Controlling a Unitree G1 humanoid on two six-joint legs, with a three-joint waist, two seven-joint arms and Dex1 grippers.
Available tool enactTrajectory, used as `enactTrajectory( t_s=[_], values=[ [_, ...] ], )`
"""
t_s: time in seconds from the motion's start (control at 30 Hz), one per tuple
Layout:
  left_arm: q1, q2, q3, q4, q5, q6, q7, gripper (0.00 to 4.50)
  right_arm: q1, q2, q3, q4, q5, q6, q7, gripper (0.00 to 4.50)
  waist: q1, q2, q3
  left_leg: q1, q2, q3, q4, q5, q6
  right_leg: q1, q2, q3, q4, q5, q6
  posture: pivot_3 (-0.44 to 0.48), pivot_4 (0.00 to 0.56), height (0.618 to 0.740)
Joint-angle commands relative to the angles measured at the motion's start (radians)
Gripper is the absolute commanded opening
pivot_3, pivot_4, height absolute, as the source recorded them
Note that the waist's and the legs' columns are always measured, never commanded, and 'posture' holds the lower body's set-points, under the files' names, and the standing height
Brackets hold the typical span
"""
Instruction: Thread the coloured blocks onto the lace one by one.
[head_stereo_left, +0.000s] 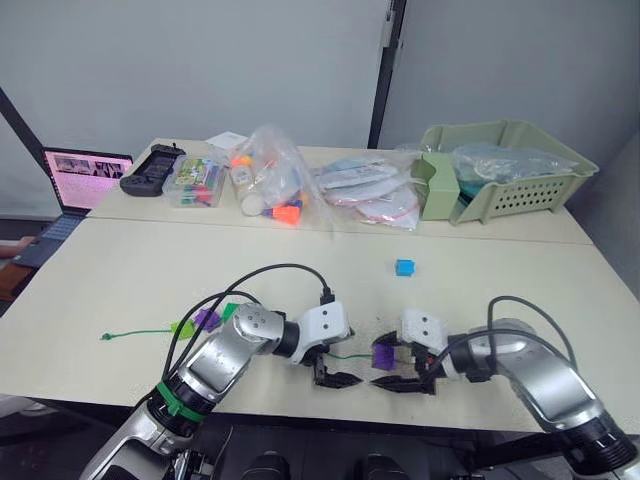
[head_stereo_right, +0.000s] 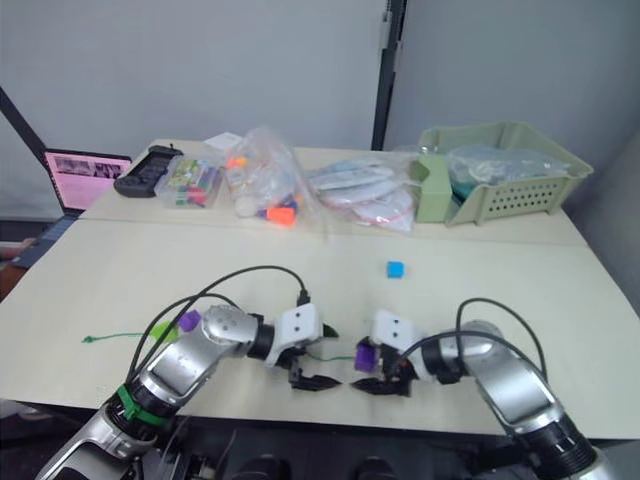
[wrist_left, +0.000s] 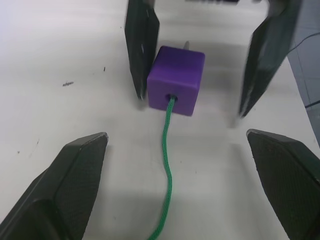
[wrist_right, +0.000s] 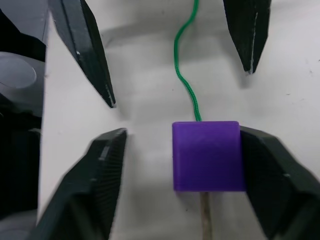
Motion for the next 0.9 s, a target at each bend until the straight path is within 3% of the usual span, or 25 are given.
enactTrajectory(
  t_s=[0.03, 0.23, 0.57, 0.67, 0.9],
  values=[
    [-0.039, -0.054, -0.041, 0.026, 0.038, -0.047, 0.026, 4.5, 0.031, -0.045, -0.092, -0.059, 0.059, 0.009, 0.007, 4.48, 0.004, 0.0, 0.0, 0.0, 0.0, 0.0, 0.0, 0.0, 0.0, 0.0, 0.0, 0.0, 0.0, 0.0, 0.0, 0.0, 0.15, 0.74],
    [-0.076, -0.131, -0.081, 0.122, 0.068, -0.102, 0.029, 4.5, 0.077, -0.085, -0.111, -0.056, 0.053, -0.012, -0.015, 4.48, -0.002, 0.0, 0.0, 0.0, -0.002, 0.0, 0.0, 0.0, 0.0, 0.0, 0.0, 0.0, 0.0, 0.0, 0.0, 0.0, 0.15, 0.74],
    [-0.089, -0.13, -0.076, 0.164, 0.074, -0.16, -0.015, 1.36, 0.076, -0.073, -0.049, -0.024, -0.004, -0.042, -0.064, 4.5, -0.007, 0.0, 0.0, 0.0, -0.002, 0.0, 0.0, 0.0, 0.0, 0.0, 0.001, 0.0, 0.0, 0.0, 0.0, 0.0, 0.15, 0.74],
    [-0.092, -0.133, -0.076, 0.166, 0.075, -0.164, -0.016, 1.21, 0.073, -0.076, -0.036, -0.004, -0.018, -0.059, -0.066, 4.5, -0.005, 0.0, 0.0, 0.0, -0.003, 0.0, 0.0, 0.0, 0.0, 0.0, 0.0, 0.0, 0.0, 0.0, 0.0, 0.0, 0.15, 0.74],
    [-0.091, -0.131, -0.079, 0.164, 0.076, -0.166, -0.029, 1.21, 0.077, -0.078, -0.024, 0.012, -0.032, -0.091, -0.055, 2.32, -0.007, 0.0, 0.0, 0.0, -0.003, 0.0, 0.0, 0.0, 0.0, 0.0, 0.0, 0.0, 0.0, 0.0, 0.0, 0.0, 0.15, 0.74]
  ],
)
